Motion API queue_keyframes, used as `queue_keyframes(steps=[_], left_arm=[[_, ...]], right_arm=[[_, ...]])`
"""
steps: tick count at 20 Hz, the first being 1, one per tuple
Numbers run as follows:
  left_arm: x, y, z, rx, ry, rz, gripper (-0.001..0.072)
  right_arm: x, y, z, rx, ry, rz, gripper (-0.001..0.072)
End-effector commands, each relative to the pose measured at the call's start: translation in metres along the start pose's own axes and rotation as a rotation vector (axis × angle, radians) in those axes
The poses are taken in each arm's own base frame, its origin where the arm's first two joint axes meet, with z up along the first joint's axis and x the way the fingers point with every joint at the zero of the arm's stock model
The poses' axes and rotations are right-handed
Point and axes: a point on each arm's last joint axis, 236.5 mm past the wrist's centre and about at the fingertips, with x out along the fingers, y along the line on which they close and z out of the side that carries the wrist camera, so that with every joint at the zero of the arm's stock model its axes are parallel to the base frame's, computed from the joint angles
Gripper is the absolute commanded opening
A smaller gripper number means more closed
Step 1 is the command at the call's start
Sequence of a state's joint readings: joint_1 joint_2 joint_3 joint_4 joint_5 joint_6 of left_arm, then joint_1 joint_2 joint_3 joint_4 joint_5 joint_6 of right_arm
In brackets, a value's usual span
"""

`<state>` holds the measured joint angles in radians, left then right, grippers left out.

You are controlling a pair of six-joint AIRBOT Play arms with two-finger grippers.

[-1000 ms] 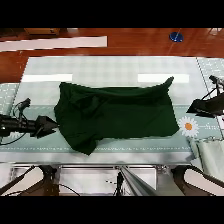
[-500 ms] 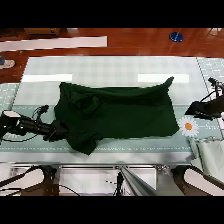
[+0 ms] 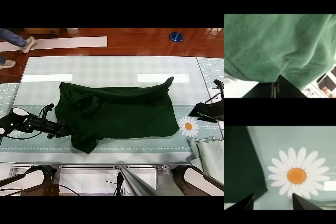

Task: Fold the shirts.

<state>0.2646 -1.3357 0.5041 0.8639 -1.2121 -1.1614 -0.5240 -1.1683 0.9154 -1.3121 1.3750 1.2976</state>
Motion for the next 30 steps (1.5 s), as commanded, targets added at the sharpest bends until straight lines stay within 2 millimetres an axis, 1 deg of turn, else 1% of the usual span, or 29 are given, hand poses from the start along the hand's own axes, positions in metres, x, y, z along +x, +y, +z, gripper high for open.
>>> queue_keyframes(steps=[1,2,4,6,8,11,13,15,16,17,18,20,21,22,23,24,25,26,27,28,29,30], left_arm=[[-0.001,0.009,0.013,0.035,-0.056,0.044,0.0023],[-0.001,0.009,0.013,0.035,-0.054,0.043,0.0023],[-0.001,0.009,0.012,0.037,-0.052,0.042,0.0023],[-0.001,0.009,0.011,0.037,-0.049,0.041,0.0023],[-0.001,0.009,0.011,0.037,-0.049,0.041,0.0023],[-0.001,0.009,0.011,0.039,-0.048,0.040,0.0023],[-0.001,0.009,0.011,0.045,-0.049,0.040,0.0023],[-0.001,0.008,0.011,0.057,-0.048,0.037,0.0023],[-0.001,0.007,0.011,0.057,-0.049,0.034,0.0023],[-0.001,0.007,0.012,0.057,-0.050,0.033,0.0023],[-0.001,0.006,0.013,0.058,-0.053,0.032,0.0023],[-0.004,0.004,0.015,0.070,-0.055,0.029,0.0023],[-0.008,0.000,0.017,0.092,-0.053,0.024,0.0022],[-0.014,-0.006,0.019,0.118,-0.050,0.015,0.0022],[-0.025,-0.018,0.025,0.158,-0.064,-0.004,0.0021],[-0.040,-0.035,0.032,0.211,-0.102,-0.032,0.0021],[-0.062,-0.058,0.043,0.262,-0.168,-0.065,0.0021],[-0.095,-0.089,0.054,0.336,-0.271,-0.107,0.0021],[-0.133,-0.124,0.060,0.415,-0.387,-0.149,0.0021],[-0.179,-0.165,0.059,0.513,-0.524,-0.191,0.0021],[-0.229,-0.207,0.047,0.623,-0.667,-0.217,0.0021],[-0.273,-0.245,0.026,0.734,-0.796,-0.223,0.0021]], right_arm=[[0.011,-0.003,-0.023,0.130,0.033,0.139,0.0560],[0.018,0.000,-0.032,0.158,0.049,0.183,0.0560],[0.036,0.001,-0.049,0.170,0.088,0.201,0.0561],[0.047,0.004,-0.050,0.197,0.075,0.219,0.0560],[0.055,0.012,-0.050,0.222,0.061,0.253,0.0559],[0.070,0.020,-0.061,0.205,0.087,0.253,0.0558],[0.078,0.026,-0.056,0.168,0.069,0.234,0.0554],[0.083,0.037,-0.049,0.130,0.049,0.211,0.0552],[0.088,0.044,-0.046,0.126,0.047,0.198,0.0538],[0.093,0.050,-0.047,0.125,0.062,0.193,0.0494],[0.101,0.057,-0.051,0.122,0.090,0.190,0.0427],[0.111,0.073,-0.059,0.088,0.143,0.206,0.0103],[0.110,0.078,-0.060,0.077,0.149,0.211,0.0027],[0.104,0.081,-0.057,0.066,0.140,0.222,0.0026],[0.092,0.084,-0.051,0.039,0.116,0.228,0.0026],[0.073,0.089,-0.040,-0.003,0.070,0.240,0.0026],[0.047,0.096,-0.026,-0.053,0.001,0.251,0.0026],[0.017,0.103,-0.011,-0.097,-0.083,0.252,0.0026],[-0.022,0.113,0.005,-0.155,-0.195,0.243,0.0025],[-0.064,0.125,0.018,-0.206,-0.317,0.239,0.0026],[-0.115,0.142,0.028,-0.253,-0.460,0.247,0.0025],[-0.165,0.158,0.034,-0.297,-0.600,0.252,0.0025]])
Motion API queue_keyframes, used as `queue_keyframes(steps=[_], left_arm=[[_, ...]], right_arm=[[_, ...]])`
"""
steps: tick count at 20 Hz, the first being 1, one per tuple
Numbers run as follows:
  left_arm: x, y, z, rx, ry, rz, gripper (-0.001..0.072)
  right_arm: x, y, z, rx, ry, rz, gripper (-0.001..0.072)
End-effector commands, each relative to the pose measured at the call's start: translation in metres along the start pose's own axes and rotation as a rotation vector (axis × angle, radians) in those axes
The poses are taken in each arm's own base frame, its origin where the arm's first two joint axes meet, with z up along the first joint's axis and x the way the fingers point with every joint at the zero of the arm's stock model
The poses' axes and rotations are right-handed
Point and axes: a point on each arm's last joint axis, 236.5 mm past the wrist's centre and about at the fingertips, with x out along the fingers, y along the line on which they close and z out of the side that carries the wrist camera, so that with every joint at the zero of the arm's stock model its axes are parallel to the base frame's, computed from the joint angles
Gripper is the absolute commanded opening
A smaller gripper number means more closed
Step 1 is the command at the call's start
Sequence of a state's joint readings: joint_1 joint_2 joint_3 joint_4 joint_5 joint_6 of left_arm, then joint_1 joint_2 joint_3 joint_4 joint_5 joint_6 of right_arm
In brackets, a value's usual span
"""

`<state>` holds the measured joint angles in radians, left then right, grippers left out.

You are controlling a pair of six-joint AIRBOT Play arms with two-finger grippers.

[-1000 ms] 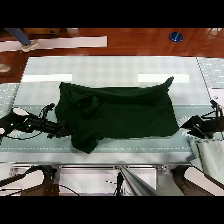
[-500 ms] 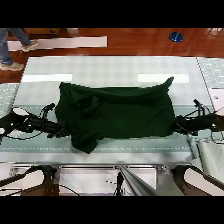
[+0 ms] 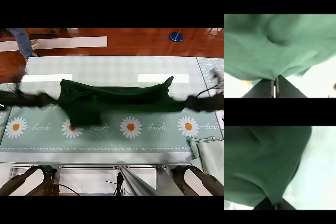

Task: Fold the shirts.

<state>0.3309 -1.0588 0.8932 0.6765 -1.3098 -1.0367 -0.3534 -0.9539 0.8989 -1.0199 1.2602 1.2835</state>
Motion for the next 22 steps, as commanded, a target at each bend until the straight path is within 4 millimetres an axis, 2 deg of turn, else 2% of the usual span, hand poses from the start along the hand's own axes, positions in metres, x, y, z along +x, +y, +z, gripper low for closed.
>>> queue_keyframes(steps=[1,3,4,5,7,8,9,11,15,17,19,20,22], left_arm=[[-0.125,-0.151,0.071,0.373,-0.398,-0.093,0.0021],[-0.201,-0.238,0.074,0.633,-0.616,-0.024,0.0021],[-0.234,-0.275,0.069,0.735,-0.719,0.009,0.0022],[-0.267,-0.309,0.060,0.826,-0.827,0.061,0.0021],[-0.322,-0.354,0.039,0.922,-1.002,0.176,0.0021],[-0.341,-0.365,0.029,0.928,-1.056,0.234,0.0021],[-0.356,-0.372,0.017,0.910,-1.093,0.278,0.0021],[-0.366,-0.376,-0.008,0.880,-1.084,0.340,0.0021],[-0.355,-0.360,-0.057,0.816,-0.948,0.438,0.0021],[-0.350,-0.356,-0.073,0.793,-0.904,0.452,0.0021],[-0.341,-0.346,-0.085,0.767,-0.837,0.467,0.0020],[-0.334,-0.337,-0.091,0.745,-0.782,0.479,0.0020],[-0.327,-0.322,-0.089,0.707,-0.728,0.490,0.0020]], right_arm=[[-0.138,0.082,0.069,-0.216,-0.416,0.004,0.0025],[-0.228,0.128,0.089,-0.304,-0.669,-0.013,0.0025],[-0.280,0.149,0.094,-0.338,-0.810,-0.040,0.0025],[-0.320,0.164,0.093,-0.360,-0.912,-0.066,0.0025],[-0.386,0.179,0.082,-0.380,-1.065,-0.153,0.0025],[-0.411,0.185,0.073,-0.387,-1.119,-0.188,0.0025],[-0.428,0.188,0.064,-0.391,-1.149,-0.218,0.0025],[-0.443,0.187,0.039,-0.393,-1.136,-0.284,0.0025],[-0.443,0.176,-0.015,-0.373,-1.034,-0.375,0.0025],[-0.433,0.172,-0.038,-0.351,-0.975,-0.374,0.0025],[-0.408,0.160,-0.062,-0.305,-0.835,-0.370,0.0024],[-0.408,0.162,-0.065,-0.324,-0.830,-0.351,0.0024],[-0.409,0.147,-0.062,-0.294,-0.818,-0.381,0.0024]])
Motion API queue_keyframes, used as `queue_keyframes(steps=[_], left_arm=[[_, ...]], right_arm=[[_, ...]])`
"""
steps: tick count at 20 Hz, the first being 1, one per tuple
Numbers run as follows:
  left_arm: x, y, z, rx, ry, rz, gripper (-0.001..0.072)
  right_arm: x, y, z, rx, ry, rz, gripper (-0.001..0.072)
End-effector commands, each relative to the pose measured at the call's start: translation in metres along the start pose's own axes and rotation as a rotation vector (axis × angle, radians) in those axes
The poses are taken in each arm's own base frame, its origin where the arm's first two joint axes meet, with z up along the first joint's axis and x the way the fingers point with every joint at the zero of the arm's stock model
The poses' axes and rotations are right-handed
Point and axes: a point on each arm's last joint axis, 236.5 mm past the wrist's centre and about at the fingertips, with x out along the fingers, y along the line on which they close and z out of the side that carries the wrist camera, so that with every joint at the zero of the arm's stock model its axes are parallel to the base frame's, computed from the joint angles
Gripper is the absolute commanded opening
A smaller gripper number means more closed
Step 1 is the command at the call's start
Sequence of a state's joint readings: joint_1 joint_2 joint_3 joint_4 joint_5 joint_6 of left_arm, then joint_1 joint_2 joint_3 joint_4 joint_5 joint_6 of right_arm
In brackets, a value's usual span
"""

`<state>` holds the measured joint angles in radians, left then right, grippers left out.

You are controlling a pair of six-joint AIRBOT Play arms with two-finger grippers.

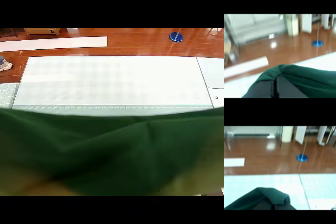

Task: Fold the shirts.

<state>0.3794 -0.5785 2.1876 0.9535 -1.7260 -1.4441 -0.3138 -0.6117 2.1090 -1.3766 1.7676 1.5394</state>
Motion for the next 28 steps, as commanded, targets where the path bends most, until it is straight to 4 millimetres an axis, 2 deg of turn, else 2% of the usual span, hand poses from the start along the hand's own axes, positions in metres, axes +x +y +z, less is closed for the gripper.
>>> queue_keyframes(steps=[1,2,4,6,8,10,12,15,18,20,22,25,27,28], left_arm=[[0.006,0.011,-0.035,-0.044,0.149,0.022,0.0020],[0.019,0.017,-0.046,-0.077,0.197,0.010,0.0020],[0.053,0.031,-0.086,-0.168,0.346,-0.037,0.0020],[0.092,0.044,-0.146,-0.280,0.536,-0.098,0.0020],[0.131,0.046,-0.200,-0.403,0.649,-0.177,0.0020],[0.172,0.045,-0.238,-0.505,0.659,-0.258,0.0021],[0.212,0.057,-0.275,-0.553,0.653,-0.277,0.0021],[0.258,0.076,-0.331,-0.626,0.742,-0.280,0.0021],[0.304,0.068,-0.380,-0.645,0.838,-0.345,0.0021],[0.335,0.058,-0.406,-0.628,0.872,-0.371,0.0022],[0.368,0.054,-0.424,-0.621,0.866,-0.349,0.0022],[0.410,0.063,-0.435,-0.598,0.797,-0.272,0.0022],[0.432,0.079,-0.433,-0.557,0.719,-0.207,0.0022],[0.442,0.085,-0.431,-0.526,0.679,-0.180,0.0022]], right_arm=[[0.006,-0.017,-0.032,0.026,0.131,-0.032,0.0024],[0.024,-0.019,-0.046,0.026,0.205,-0.017,0.0024],[0.070,-0.025,-0.092,0.016,0.407,-0.016,0.0024],[0.123,-0.036,-0.150,-0.002,0.646,-0.041,0.0024],[0.180,-0.033,-0.187,0.002,0.770,-0.011,0.0024],[0.234,-0.019,-0.209,0.030,0.837,0.058,0.0024],[0.285,-0.016,-0.229,0.040,0.887,0.082,0.0024],[0.351,-0.018,-0.263,0.038,0.929,0.091,0.0024],[0.404,-0.009,-0.298,0.070,0.945,0.127,0.0024],[0.432,-0.006,-0.311,0.094,0.919,0.134,0.0024],[0.458,-0.005,-0.311,0.117,0.848,0.131,0.0025],[0.495,-0.008,-0.288,0.124,0.670,0.120,0.0025],[0.514,-0.015,-0.269,0.126,0.555,0.094,0.0025],[0.520,-0.017,-0.268,0.128,0.533,0.088,0.0025]])
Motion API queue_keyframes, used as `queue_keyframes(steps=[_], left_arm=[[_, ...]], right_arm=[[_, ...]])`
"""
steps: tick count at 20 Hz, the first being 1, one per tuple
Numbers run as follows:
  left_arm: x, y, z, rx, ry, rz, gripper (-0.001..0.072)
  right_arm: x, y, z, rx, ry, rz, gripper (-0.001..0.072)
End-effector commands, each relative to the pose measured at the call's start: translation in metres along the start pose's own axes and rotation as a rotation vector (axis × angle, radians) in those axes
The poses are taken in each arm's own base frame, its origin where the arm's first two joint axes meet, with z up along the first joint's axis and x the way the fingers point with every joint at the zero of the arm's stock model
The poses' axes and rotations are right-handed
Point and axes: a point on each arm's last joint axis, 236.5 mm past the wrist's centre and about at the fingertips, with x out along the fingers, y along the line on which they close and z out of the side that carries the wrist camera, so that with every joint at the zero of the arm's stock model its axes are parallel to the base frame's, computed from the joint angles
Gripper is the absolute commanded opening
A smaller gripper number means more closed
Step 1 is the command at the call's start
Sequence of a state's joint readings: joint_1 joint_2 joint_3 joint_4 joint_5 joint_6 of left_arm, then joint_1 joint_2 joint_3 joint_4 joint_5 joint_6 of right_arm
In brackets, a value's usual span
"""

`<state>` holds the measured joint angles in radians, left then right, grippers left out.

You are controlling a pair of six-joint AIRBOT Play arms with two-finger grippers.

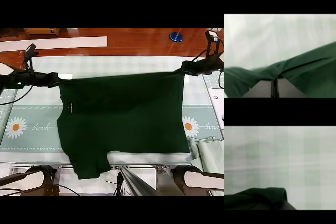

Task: Fold the shirts.

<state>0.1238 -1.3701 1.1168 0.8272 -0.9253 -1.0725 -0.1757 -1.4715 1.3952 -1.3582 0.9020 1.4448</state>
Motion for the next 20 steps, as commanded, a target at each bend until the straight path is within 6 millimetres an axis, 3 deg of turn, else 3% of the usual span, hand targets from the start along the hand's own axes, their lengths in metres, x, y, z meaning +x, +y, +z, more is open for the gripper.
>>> queue_keyframes(steps=[1,5,9,13,15,17,20], left_arm=[[0.021,0.020,0.040,0.069,-0.156,0.101,0.0022],[0.055,0.004,0.029,0.165,-0.123,0.094,0.0021],[0.076,0.005,0.019,0.167,-0.100,0.097,0.0022],[0.063,-0.003,0.008,0.160,-0.032,0.046,0.0022],[0.047,-0.012,-0.016,0.138,0.083,-0.030,0.0022],[0.032,-0.021,-0.048,0.011,0.230,-0.096,0.0022],[0.027,-0.023,-0.080,0.005,0.367,-0.102,0.0022]], right_arm=[[0.016,-0.007,0.036,0.011,-0.155,-0.014,0.0024],[0.050,-0.010,0.008,0.027,-0.053,-0.007,0.0025],[0.070,-0.016,-0.010,0.025,0.010,-0.016,0.0025],[0.059,-0.027,-0.025,-0.024,0.081,-0.056,0.0025],[0.045,-0.034,-0.049,-0.027,0.191,-0.067,0.0025],[0.032,-0.037,-0.075,-0.010,0.305,-0.057,0.0025],[0.023,-0.038,-0.101,0.008,0.420,-0.054,0.0025]])
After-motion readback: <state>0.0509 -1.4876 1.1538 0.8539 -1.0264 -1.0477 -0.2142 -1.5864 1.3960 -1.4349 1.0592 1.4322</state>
